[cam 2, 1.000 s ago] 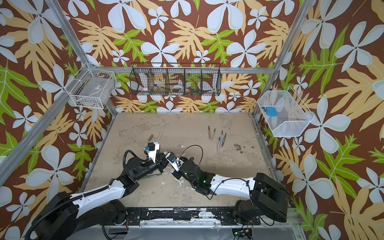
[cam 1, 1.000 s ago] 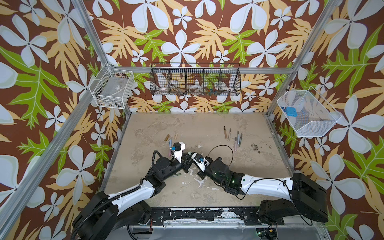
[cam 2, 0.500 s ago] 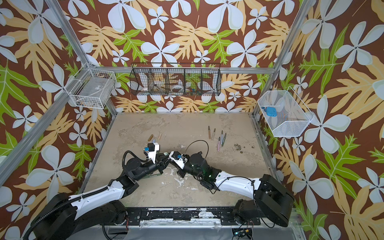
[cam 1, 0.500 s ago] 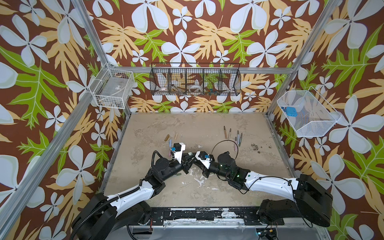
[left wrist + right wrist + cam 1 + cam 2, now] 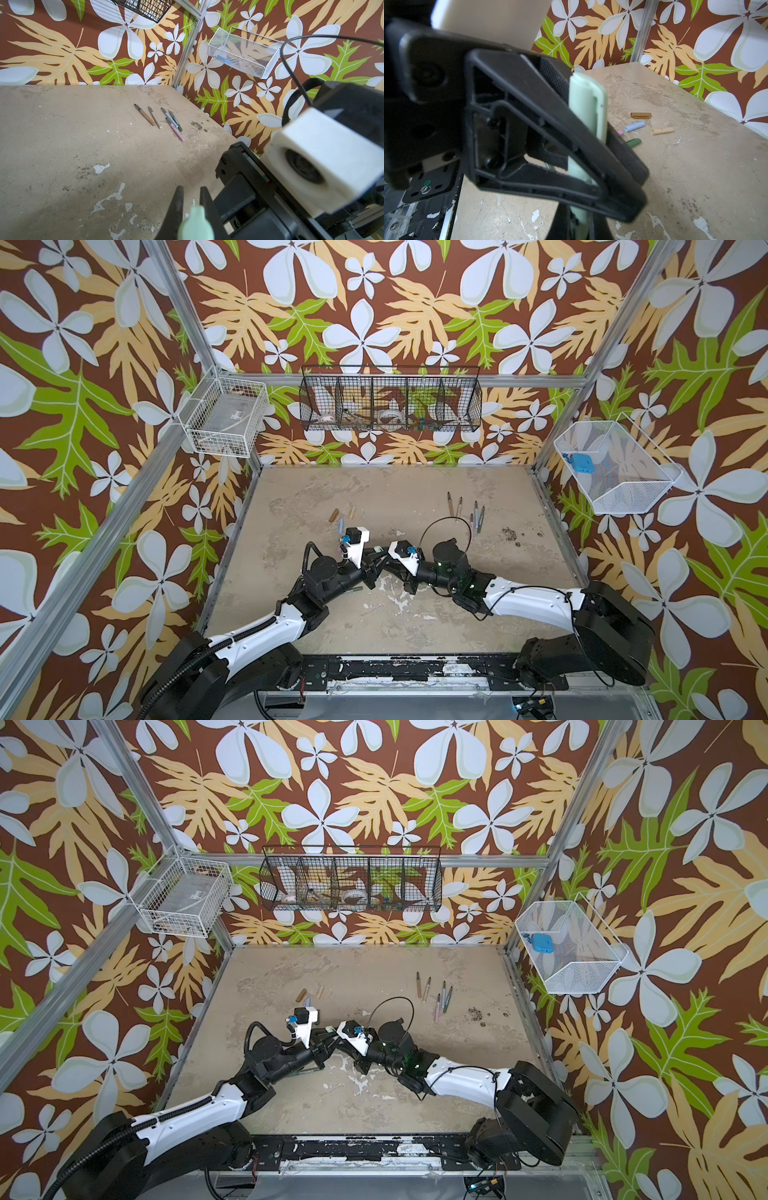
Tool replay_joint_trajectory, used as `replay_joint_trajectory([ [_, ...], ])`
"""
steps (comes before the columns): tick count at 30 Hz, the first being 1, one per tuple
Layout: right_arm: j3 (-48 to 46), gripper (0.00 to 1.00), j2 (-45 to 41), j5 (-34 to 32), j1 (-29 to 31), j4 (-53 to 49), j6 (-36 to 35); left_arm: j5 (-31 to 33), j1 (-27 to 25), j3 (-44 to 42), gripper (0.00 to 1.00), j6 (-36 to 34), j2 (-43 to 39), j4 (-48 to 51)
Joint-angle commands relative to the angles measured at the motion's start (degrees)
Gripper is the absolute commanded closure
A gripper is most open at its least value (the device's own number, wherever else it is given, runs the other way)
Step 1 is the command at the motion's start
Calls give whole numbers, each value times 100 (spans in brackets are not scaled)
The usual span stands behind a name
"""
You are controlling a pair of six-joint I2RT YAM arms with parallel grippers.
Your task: Open the pen caps
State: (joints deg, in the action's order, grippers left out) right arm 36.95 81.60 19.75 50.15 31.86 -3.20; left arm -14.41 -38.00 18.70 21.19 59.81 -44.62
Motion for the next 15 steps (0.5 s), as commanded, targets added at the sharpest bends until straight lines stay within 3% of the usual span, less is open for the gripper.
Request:
replay_joint_trajectory([
  [1, -19, 100, 78, 54, -5, -979, -40, -78, 51, 59, 100, 100, -31, -957],
  [10, -20, 100, 105, 70, -13, -1040, -54, -149, 178, -27, 100, 244, -107, -1094],
  [15, -12, 100, 120, 633, -167, -1024, -16, -226, 205, -41, 100, 264, -91, -1152],
])
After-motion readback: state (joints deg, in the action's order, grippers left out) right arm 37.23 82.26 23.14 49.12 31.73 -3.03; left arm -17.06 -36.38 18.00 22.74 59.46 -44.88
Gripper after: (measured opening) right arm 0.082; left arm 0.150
